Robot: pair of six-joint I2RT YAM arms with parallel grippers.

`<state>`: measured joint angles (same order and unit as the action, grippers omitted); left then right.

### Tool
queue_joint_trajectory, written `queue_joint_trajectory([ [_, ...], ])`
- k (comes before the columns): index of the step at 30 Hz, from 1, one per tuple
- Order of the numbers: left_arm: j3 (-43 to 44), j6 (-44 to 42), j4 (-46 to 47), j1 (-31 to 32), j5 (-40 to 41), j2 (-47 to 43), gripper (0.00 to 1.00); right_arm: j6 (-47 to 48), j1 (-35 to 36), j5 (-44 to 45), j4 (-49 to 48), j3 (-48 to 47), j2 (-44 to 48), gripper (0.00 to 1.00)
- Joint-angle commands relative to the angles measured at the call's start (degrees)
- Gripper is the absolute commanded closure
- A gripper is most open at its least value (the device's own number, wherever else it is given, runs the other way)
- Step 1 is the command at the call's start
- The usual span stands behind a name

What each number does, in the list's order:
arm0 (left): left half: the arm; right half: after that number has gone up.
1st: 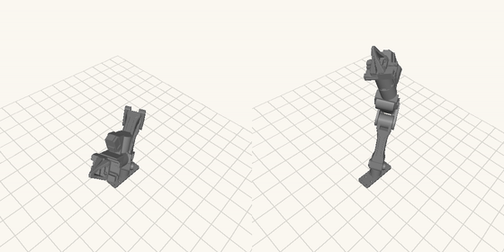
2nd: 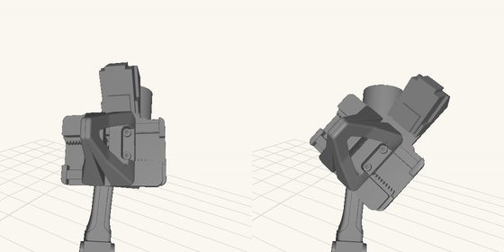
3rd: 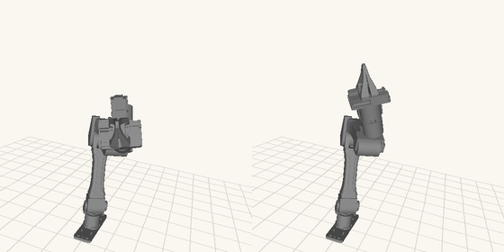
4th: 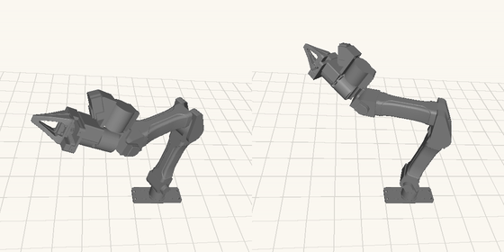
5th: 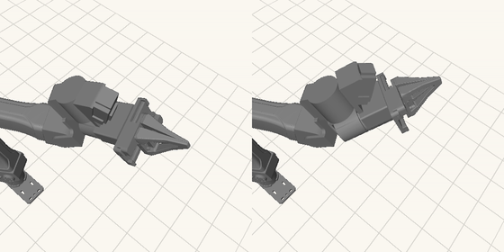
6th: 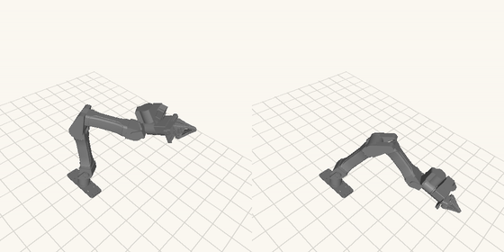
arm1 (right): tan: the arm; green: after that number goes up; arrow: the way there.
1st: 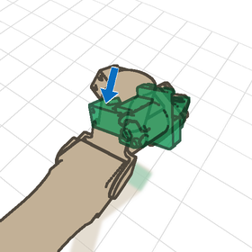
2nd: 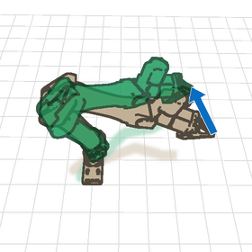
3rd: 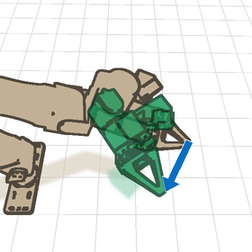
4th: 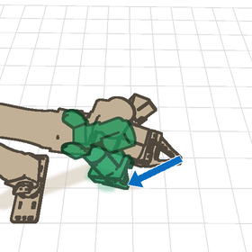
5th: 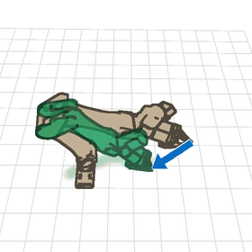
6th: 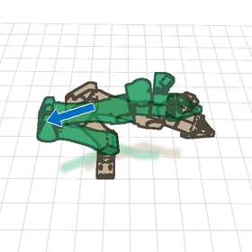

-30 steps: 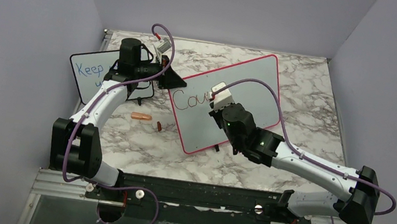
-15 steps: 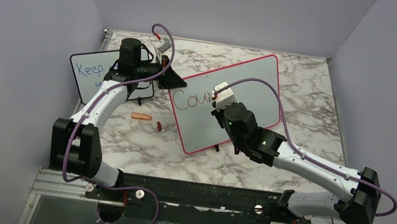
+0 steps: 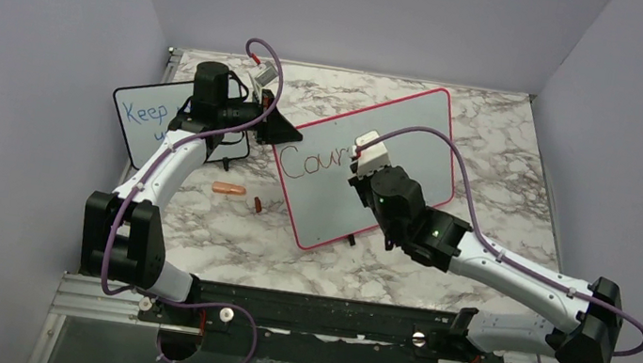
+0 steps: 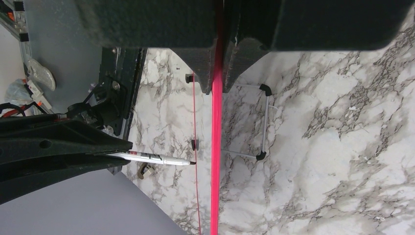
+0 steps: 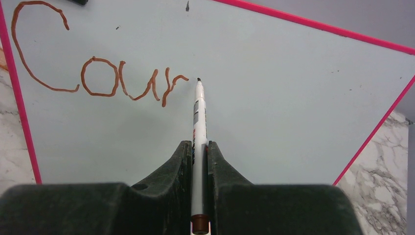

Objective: Write a sentence on the whiteboard

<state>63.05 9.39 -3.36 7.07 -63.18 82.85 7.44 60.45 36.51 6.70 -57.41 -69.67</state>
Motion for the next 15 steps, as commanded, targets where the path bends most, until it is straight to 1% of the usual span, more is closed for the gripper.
queue_joint_trajectory([
  [1, -1.17, -5.26, -5.13, 1.02, 2.09, 2.14, 1.00, -1.35, -0.37, 0.63, 1.11, 1.13, -0.20, 0.99],
  [15, -1.17, -5.25, -5.08, 1.02, 1.92, 2.40, 1.00, -1.38, -2.13, 0.01, -0.32, 1.67, -1.15, 0.99],
])
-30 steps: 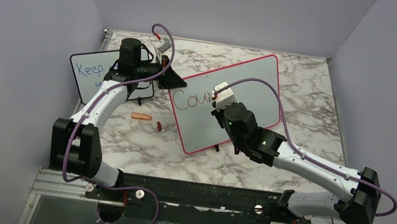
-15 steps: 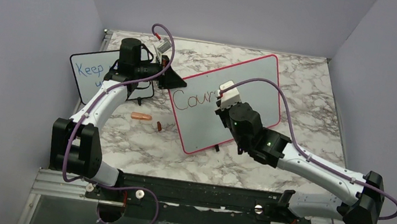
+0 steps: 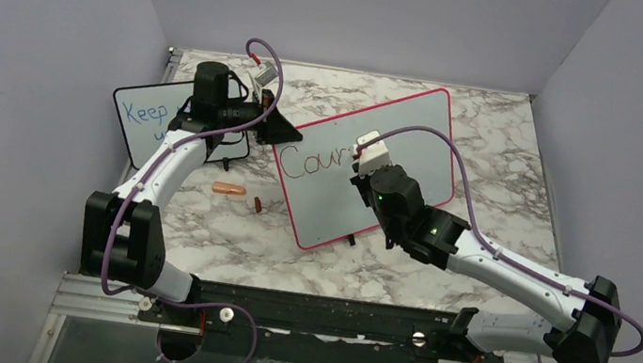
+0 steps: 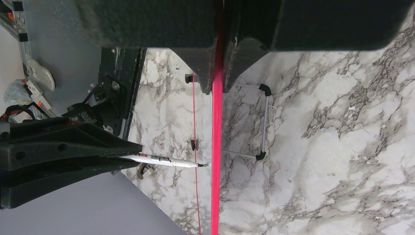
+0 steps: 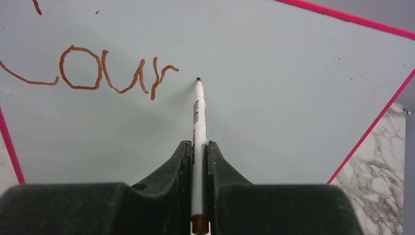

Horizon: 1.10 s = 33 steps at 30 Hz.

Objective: Write a sentence on the whiteboard

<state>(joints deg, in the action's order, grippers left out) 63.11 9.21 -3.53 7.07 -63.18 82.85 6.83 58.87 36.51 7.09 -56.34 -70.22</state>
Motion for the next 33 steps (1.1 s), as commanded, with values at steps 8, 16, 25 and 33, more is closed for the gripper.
queue_joint_trajectory([
  [8, -1.19, -5.08, -4.92, 1.02, 1.74, 2.58, 1.00, -0.43, -0.68, -1.45, -2.99, 0.25, -1.89, 0.99],
  [16, -1.15, -5.08, -5.00, 1.02, 1.74, 2.65, 1.00, 0.61, -0.69, -2.79, -4.79, -0.33, -2.21, 0.99],
  [25, -1.06, -5.16, -5.17, 1.02, 2.00, 2.58, 1.00, 0.82, -0.69, -5.18, -3.01, -0.71, -2.30, 0.99],
  [33, -1.06, -5.17, -5.26, 1.06, 1.93, 2.67, 1.00, 0.17, -0.69, -7.11, -0.19, -0.25, -1.07, 0.99],
])
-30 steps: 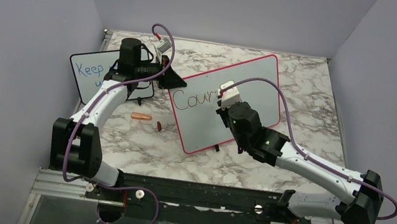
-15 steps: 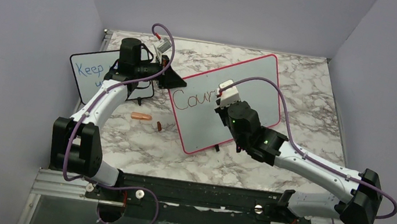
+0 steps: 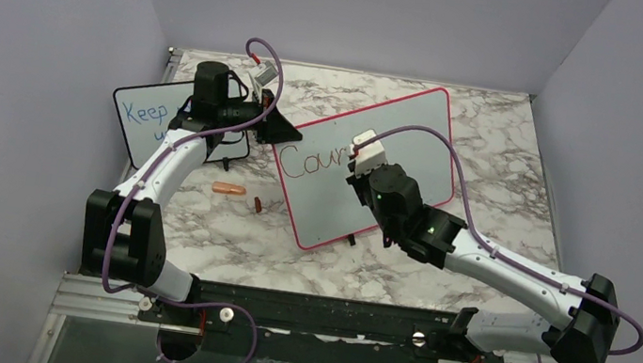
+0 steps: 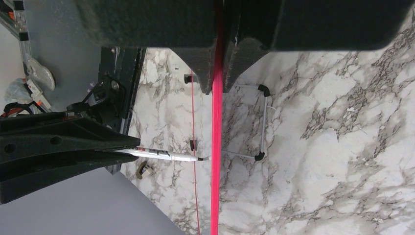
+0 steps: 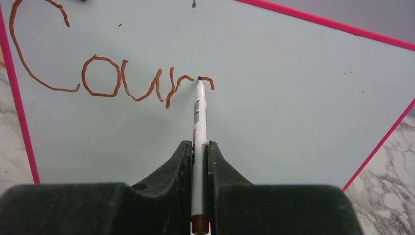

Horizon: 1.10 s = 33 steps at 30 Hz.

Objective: Write a sentence on the whiteboard

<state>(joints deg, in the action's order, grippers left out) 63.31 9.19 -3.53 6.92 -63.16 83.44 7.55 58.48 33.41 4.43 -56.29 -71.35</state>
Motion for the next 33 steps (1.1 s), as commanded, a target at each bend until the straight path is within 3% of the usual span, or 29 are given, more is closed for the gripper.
queue_joint_trajectory([
  [1, -1.26, -5.22, -5.26, 1.17, 2.00, 2.06, 1.00, -0.74, -0.29, -4.00, 2.89, -0.23, 0.15, 0.99],
  [33, -1.26, -5.31, -5.35, 1.17, 1.96, 2.17, 1.00, -1.06, -0.36, -0.44, 10.16, 0.48, 1.21, 0.99],
])
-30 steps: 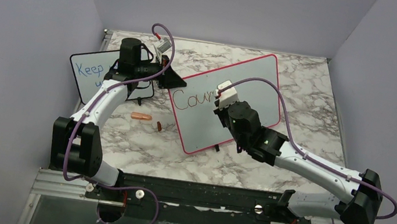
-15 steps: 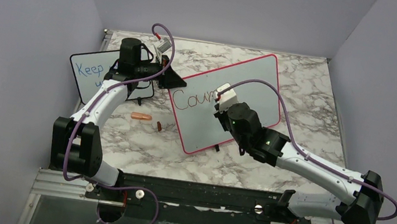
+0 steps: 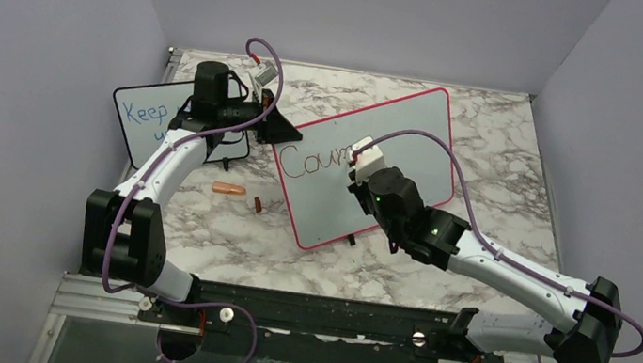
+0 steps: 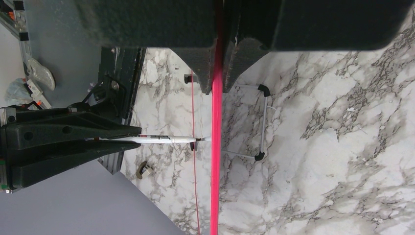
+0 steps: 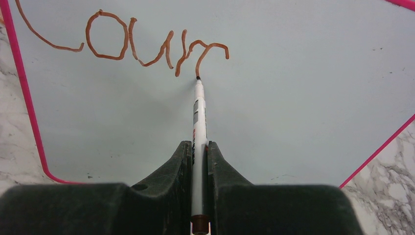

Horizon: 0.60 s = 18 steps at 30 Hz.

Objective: Write a sentence on the whiteboard

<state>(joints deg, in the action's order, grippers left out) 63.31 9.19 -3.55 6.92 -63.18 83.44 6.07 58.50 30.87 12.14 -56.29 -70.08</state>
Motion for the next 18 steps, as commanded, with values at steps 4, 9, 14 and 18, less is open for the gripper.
queue_joint_trajectory([
  [4, -1.26, -5.30, -5.37, 1.17, 1.93, 2.08, 1.00, 0.89, -0.78, 2.96, 1.41, 0.36, -0.06, 0.99],
  [9, -1.24, -5.40, -5.46, 1.17, 2.03, 2.08, 1.00, 1.72, -1.40, 3.62, 0.13, 0.04, 0.04, 0.99],
  [14, -1.17, -5.46, -5.50, 1.17, 2.01, 2.08, 1.00, 2.00, -1.88, 3.62, -0.79, -0.05, 0.36, 0.99],
  [18, -1.17, -5.50, -5.50, 1.18, 1.98, 2.08, 1.00, 2.28, -2.23, 3.17, -2.42, 0.12, 0.40, 0.99],
])
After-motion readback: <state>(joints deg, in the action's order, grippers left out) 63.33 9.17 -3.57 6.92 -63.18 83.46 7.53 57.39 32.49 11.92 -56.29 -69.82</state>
